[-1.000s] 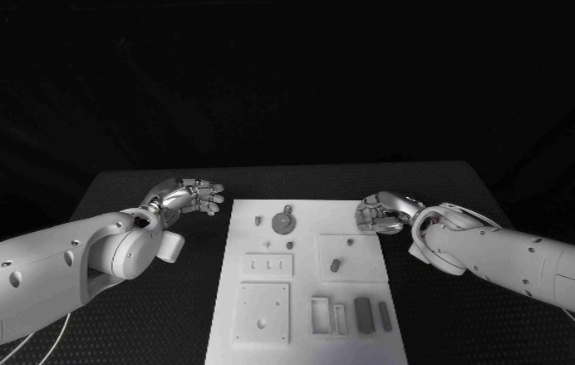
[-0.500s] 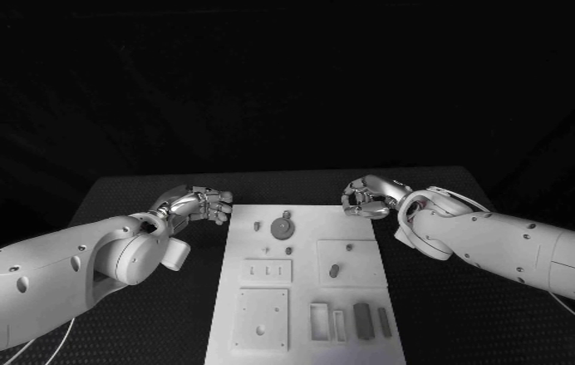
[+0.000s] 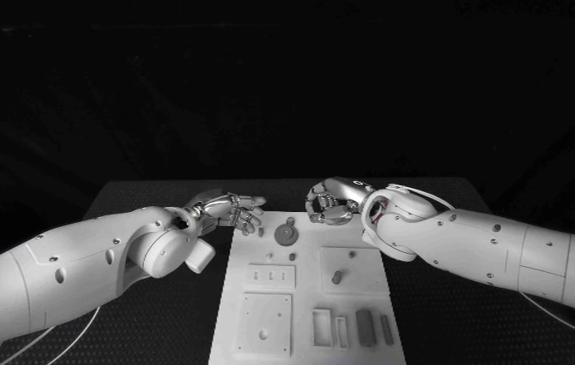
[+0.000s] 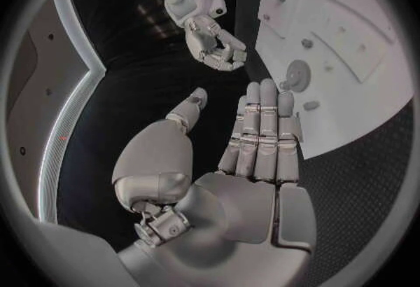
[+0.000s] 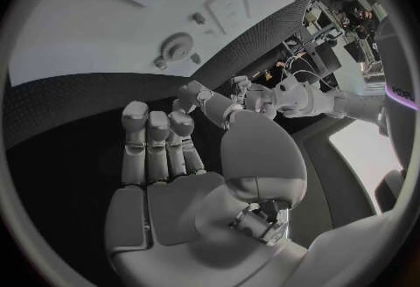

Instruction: Assemble the parts on the task board

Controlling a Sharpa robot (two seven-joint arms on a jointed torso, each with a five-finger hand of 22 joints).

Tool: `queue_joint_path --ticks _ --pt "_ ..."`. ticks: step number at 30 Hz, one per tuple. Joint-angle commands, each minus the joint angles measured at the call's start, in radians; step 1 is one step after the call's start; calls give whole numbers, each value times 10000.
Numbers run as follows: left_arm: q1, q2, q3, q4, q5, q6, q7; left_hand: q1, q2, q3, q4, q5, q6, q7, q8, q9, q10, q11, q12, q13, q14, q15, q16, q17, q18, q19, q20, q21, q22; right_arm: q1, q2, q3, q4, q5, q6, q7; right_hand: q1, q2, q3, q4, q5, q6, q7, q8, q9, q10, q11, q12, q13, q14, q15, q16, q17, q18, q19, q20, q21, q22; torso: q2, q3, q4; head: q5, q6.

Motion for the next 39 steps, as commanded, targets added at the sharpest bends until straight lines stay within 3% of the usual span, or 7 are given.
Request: queue_joint_path --ticks 1,5,10,12,24,32,39 --pt "24 149 -4 44 -955 488 -751 -443 20 -62 345 -33 4 7 -26 -7 -14 35 -38 -3 -53 7 -70 20 124 -97 1 -23 43 -3 205 0 136 -776 322 -246 -28 -77 69 -2 -57 1910 -401 33 19 -873 -550 -64 9 283 -255 -40 16 634 27 -41 30 -13 -91 -42 85 78 -38" --pt "22 225 -8 145 -1141 732 -1134 -941 6 -117 795 -34 231 -100 92 83 337 -144 194 128 164 -91 80 129 169 -32 -51 26 55 -3 466 0 281 -1395 255 -236 -31 -81 92 -1 -56 1904 -399 30 29 -871 -549 -68 9 287 -256 -43 16 634 32 -45 28 -17 -101 -54 93 108 -46" --pt "22 295 -11 172 -1431 1325 -1359 -1375 62 -290 1247 -31 778 -396 548 577 967 -564 1043 721 714 -506 995 798 190 270 -306 329 174 -4 670 -1 437 -1389 290 -228 -35 -93 118 1 -56 1906 -398 30 43 -867 -549 -71 10 294 -256 -45 16 634 40 -49 27 -22 -86 -39 89 91 -74" --pt "22 335 -12 145 -1431 1470 -1361 -1432 109 -332 1391 -34 862 -478 668 805 936 -649 1376 994 686 -622 1362 1086 187 373 -424 493 212 -4 708 -3 493 -1393 299 -230 -37 -96 123 2 -56 1905 -398 30 45 -865 -548 -72 10 295 -256 -46 16 634 42 -50 27 -23 -86 -35 89 92 -82" --pt "22 389 -19 225 -1281 1252 -1308 -944 667 -428 820 -32 869 -495 495 1063 475 -626 1757 1480 373 -622 1673 1323 35 238 -570 661 161 -5 830 -31 713 -1388 352 -184 -60 -104 162 17 -57 1904 -396 28 69 -858 -547 -76 13 307 -256 -50 16 634 56 -57 27 -31 -85 -27 81 92 -146" --pt "22 379 -20 224 -1280 1204 -1360 -708 924 -398 388 -24 864 -467 360 1095 390 -600 1767 1573 323 -606 1679 1297 -12 200 -575 689 139 -7 800 -36 790 -1348 360 -180 -63 -106 172 17 -56 1904 -398 27 75 -856 -547 -76 13 309 -256 -51 16 634 59 -59 27 -33 -91 -31 88 87 -184" --pt "21 389 -21 212 -1280 1145 -1463 -720 993 -411 272 -23 873 -458 306 1112 370 -596 1774 1612 315 -601 1683 1281 -28 193 -574 698 127 -8 786 -40 886 -1303 424 -176 -63 -116 189 13 -57 1904 -399 27 84 -854 -548 -77 15 314 -257 -52 17 634 64 -62 27 -36 -83 -19 82 88 -191"
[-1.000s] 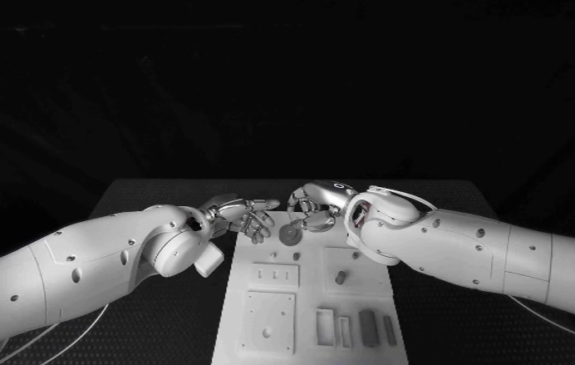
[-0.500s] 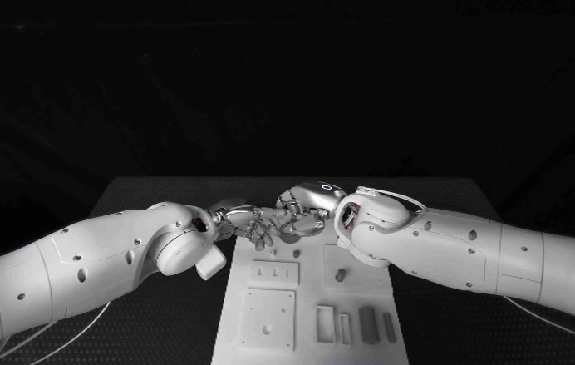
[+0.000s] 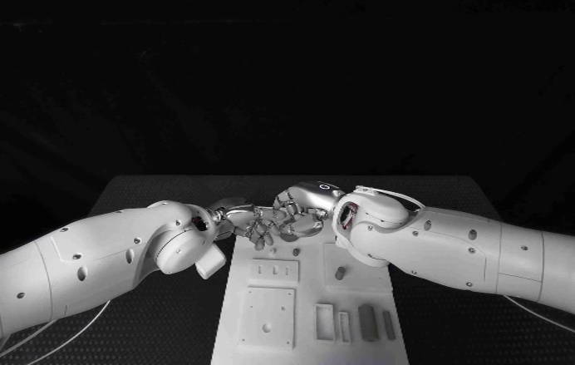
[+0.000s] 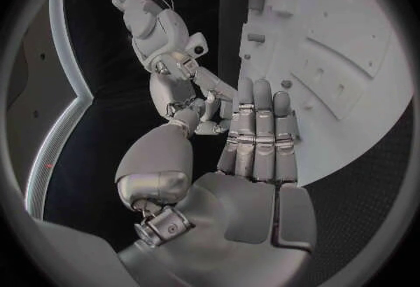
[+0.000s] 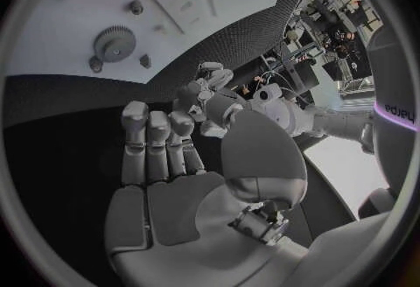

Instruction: Assemble the parts on the task board

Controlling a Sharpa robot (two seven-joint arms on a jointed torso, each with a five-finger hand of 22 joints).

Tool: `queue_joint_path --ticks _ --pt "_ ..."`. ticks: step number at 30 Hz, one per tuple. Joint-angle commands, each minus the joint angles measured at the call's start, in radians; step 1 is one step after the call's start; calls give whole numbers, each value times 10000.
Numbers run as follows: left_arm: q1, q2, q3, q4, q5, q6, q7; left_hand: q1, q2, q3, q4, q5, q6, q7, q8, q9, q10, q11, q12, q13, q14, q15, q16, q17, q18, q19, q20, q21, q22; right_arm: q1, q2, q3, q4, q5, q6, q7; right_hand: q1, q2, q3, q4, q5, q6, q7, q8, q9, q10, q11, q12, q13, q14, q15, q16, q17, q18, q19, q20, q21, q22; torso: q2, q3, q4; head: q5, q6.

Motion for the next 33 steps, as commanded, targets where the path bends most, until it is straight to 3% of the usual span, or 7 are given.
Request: queue_joint_path --ticks 1,10,19,24,25,27,33 --pt "15 27 5 16 -3 24 -76 -8 115 -2 -74 -31 50 43 -46 12 -51 1 49 17 -69 35 46 -15 -75 -73 -18 40 130 -5 -4 -2 51 -55 193 22 -24 -77 54 -14 -56 1902 -398 33 17 -854 -548 -40 10 186 -270 -50 11 638 -20 -80 27 -16 4 12 -4 0 -2" --pt "11 71 4 8 61 25 -105 9 201 12 -251 -27 89 37 -95 46 -56 -6 71 74 -63 29 66 -30 -83 -73 -28 58 118 -8 4 -19 123 -40 267 19 -23 -89 81 -17 -56 1900 -398 31 29 -853 -549 -42 12 190 -271 -53 11 638 -15 -84 26 -20 3 9 0 15 -21" --pt "10 96 3 20 115 108 -92 193 519 179 -759 1 305 -42 -122 171 20 -65 164 216 22 -17 165 -44 -100 -33 -64 118 96 -12 67 -47 82 -9 319 37 -27 -93 94 -14 -56 1899 -396 29 35 -853 -548 -44 13 191 -271 -55 11 638 -14 -86 25 -22 1 0 -2 5 -54" --pt "10 96 3 3 171 98 -88 237 557 221 -817 17 318 -47 -132 181 22 -69 169 229 25 -20 172 -48 -105 -31 -67 124 93 -25 91 -68 87 19 346 51 -28 -93 95 -14 -56 1899 -396 29 36 -853 -548 -44 13 192 -271 -55 11 638 -13 -86 25 -22 4 7 5 13 -74" --pt "10 98 3 -10 180 95 -89 501 737 401 -1016 155 345 -60 -138 199 46 -85 188 251 26 -31 182 -51 -102 -36 -78 134 95 -28 91 -73 97 27 346 57 -28 -93 96 -14 -56 1899 -396 29 36 -853 -548 -44 13 192 -271 -55 11 638 -13 -86 24 -22 3 5 4 12 -75" --pt "10 113 3 -50 200 96 -91 495 808 429 -1088 197 365 -53 -161 216 46 -78 191 271 22 -16 188 -61 -134 -32 -63 144 90 -32 74 -78 134 39 346 66 -29 -94 98 -14 -56 1898 -396 29 38 -853 -548 -44 14 192 -271 -56 11 638 -13 -86 24 -23 1 1 2 15 -79" --pt "10 137 3 -132 236 77 -110 276 809 400 -1104 199 422 -58 -212 259 57 -82 198 316 28 -11 210 -83 -168 -30 -65 157 68 -42 63 -84 214 114 370 70 -29 -98 106 -16 -56 1898 -396 29 42 -853 -548 -45 15 193 -271 -56 11 638 -12 -88 24 -23 2 1 -7 35 -95"
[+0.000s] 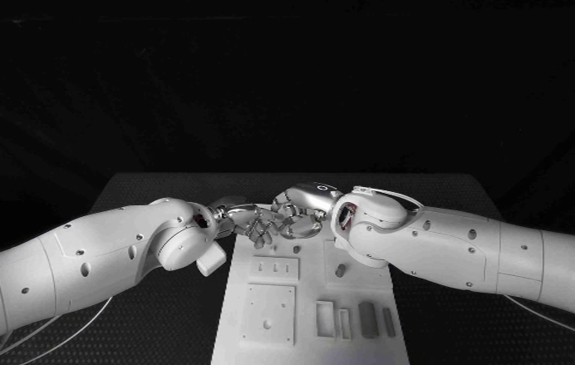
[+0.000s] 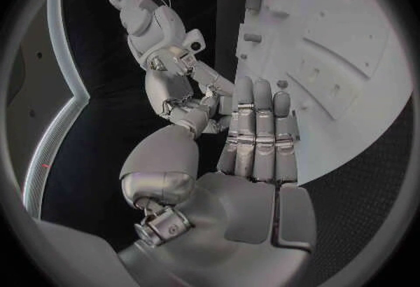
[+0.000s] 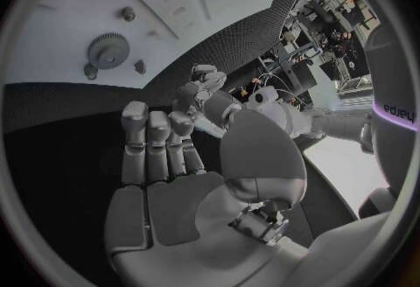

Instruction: Assemble the parts on the task board

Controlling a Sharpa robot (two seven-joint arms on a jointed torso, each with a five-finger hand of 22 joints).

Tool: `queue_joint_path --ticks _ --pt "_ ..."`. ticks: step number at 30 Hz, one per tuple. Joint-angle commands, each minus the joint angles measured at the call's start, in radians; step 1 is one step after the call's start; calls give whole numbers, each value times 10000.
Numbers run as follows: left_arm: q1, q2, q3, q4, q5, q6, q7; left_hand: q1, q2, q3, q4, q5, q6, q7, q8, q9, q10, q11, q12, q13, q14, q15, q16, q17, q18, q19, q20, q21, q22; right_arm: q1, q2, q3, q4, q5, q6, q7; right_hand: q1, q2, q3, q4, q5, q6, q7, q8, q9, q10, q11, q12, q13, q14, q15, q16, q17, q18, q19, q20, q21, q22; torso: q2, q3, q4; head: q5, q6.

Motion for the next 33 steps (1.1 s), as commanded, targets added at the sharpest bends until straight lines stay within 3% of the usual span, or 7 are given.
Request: queue_joint_path --ticks 1,18,27,33 --pt "18 60 21 -8 176 69 88 -155 -26 -14 -30 26 83 -2 -81 18 1 -62 44 18 25 -10 58 -13 -95 -15 -53 48 68 -28 31 -13 93 63 208 116 -30 -99 51 -15 -57 1899 -396 56 21 -852 -548 -45 17 197 -242 -57 14 640 -4 -48 24 -16 2 1 -10 15 -14" --pt "18 65 19 24 55 155 -290 -548 -453 7 69 -140 232 -53 -170 138 81 -111 84 128 70 -55 153 -37 -94 18 -105 95 30 -30 37 -15 117 57 197 99 -29 -107 72 -20 -57 1900 -396 56 33 -851 -548 -45 21 201 -242 -58 16 640 1 -52 26 -18 -5 6 2 1 -44" --pt "18 67 19 16 -8 188 -356 -535 -292 98 79 -142 280 -70 -185 178 107 -126 98 159 83 -68 184 -39 -90 27 -118 115 25 -40 39 -16 218 57 192 74 -28 -114 85 -23 -57 1902 -396 56 40 -850 -548 -44 23 204 -243 -58 17 640 4 -55 26 -19 -5 9 -8 22 -61" --pt "18 77 19 29 -67 229 -418 -394 -214 195 -116 -108 345 -92 -208 237 148 -147 115 204 90 -78 225 -43 -98 22 -128 147 28 -41 33 -16 243 57 221 59 -27 -116 93 -24 -56 1903 -396 55 45 -848 -548 -44 25 207 -243 -57 18 640 7 -57 27 -20 -4 5 1 10 -70"
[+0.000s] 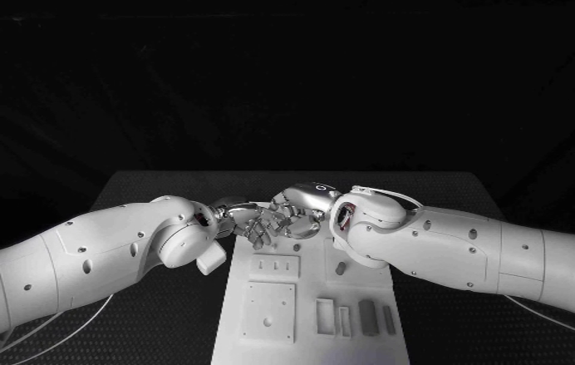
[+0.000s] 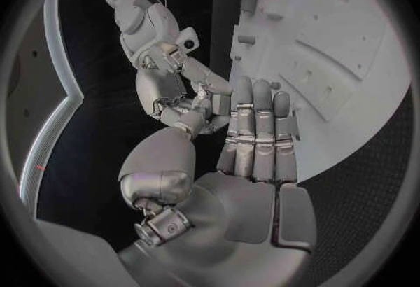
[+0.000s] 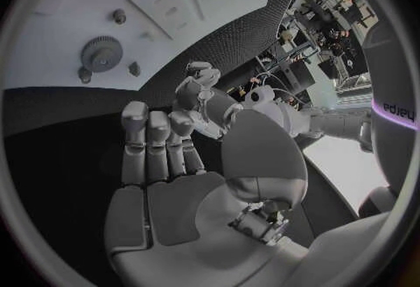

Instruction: Assemble the parts on the task board

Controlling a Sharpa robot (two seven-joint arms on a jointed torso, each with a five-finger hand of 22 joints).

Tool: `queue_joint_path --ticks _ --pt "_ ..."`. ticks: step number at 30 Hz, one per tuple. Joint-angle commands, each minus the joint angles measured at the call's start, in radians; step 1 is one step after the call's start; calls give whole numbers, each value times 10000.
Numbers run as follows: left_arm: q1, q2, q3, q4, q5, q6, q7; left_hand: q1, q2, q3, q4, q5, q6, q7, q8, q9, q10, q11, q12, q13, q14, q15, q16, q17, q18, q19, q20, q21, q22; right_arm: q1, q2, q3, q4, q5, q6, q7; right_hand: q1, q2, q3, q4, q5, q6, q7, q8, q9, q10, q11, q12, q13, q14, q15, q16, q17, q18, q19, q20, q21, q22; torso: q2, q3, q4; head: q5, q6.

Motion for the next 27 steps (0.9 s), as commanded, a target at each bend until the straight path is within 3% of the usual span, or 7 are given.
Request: queue_joint_path --ticks 1,15,19,27 --pt "19 48 22 50 -45 170 51 68 64 30 -78 19 66 -9 -57 22 48 -48 42 18 56 -44 36 -11 -87 22 -130 68 22 -22 30 -9 50 3 214 120 13 -77 69 3 -56 1903 -395 -12 -4 -848 -548 -44 9 177 -252 -57 10 646 5 -67 27 -12 0 -6 3 -12 -2" --pt "18 -11 22 100 -45 232 106 529 589 348 -646 232 222 -47 -130 176 153 -85 64 121 44 -38 106 -44 -126 5 -127 136 7 -50 63 -24 -195 1 366 67 10 -83 84 4 -56 1903 -394 -14 4 -848 -548 -44 12 180 -252 -58 11 646 9 -70 28 -14 2 -11 3 -42 -30" --pt "18 -37 22 70 -10 230 108 607 591 378 -698 257 261 -61 -129 204 187 -98 78 141 48 -39 119 -48 -130 8 -128 151 8 -61 64 -27 -200 1 363 66 9 -84 89 4 -56 1902 -393 -15 6 -848 -547 -44 12 181 -252 -58 12 646 10 -71 28 -15 2 -11 7 -48 -55" --pt "18 -35 22 51 7 247 56 435 254 275 -580 222 252 -46 -207 248 166 -85 41 161 21 -25 120 -79 -151 -4 -118 160 -17 -73 78 -27 -216 -7 364 72 6 -86 96 6 -56 1903 -393 -15 11 -847 -547 -43 14 183 -252 -58 12 646 12 -72 29 -16 4 -9 4 -53 -69"
